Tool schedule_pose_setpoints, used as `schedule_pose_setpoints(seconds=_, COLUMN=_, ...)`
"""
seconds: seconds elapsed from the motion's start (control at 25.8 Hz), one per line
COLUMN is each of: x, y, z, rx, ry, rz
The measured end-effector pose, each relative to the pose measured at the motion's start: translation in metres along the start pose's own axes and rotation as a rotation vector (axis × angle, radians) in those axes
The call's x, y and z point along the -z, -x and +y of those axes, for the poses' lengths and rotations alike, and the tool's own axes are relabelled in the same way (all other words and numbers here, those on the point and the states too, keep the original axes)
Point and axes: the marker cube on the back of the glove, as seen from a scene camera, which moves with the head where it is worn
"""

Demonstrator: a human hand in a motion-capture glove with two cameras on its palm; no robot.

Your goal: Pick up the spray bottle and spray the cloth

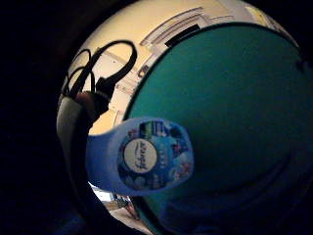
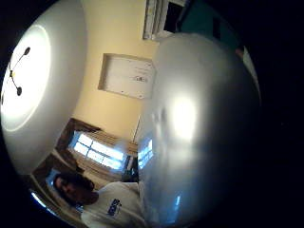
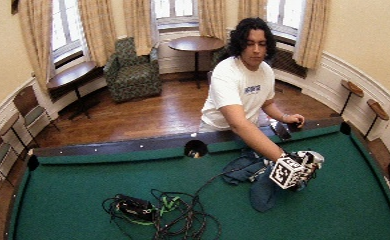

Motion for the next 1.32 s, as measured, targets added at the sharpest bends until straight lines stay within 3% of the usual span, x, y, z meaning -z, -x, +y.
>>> schedule_pose_setpoints(seconds=0.23, x=0.002, y=-0.006, z=0.01, rx=-0.075, ry=0.076, rz=0.061)
schedule_pose_setpoints(seconds=0.58, x=0.026, y=-0.005, z=0.027, rx=-0.084, ry=0.059, rz=0.229)
schedule_pose_setpoints(seconds=0.97, x=0.117, y=0.002, z=0.101, rx=0.01, ry=0.135, rz=0.677)
schedule_pose_setpoints(seconds=1.32, x=0.204, y=0.02, z=0.19, rx=0.066, ry=0.116, rz=0.79)
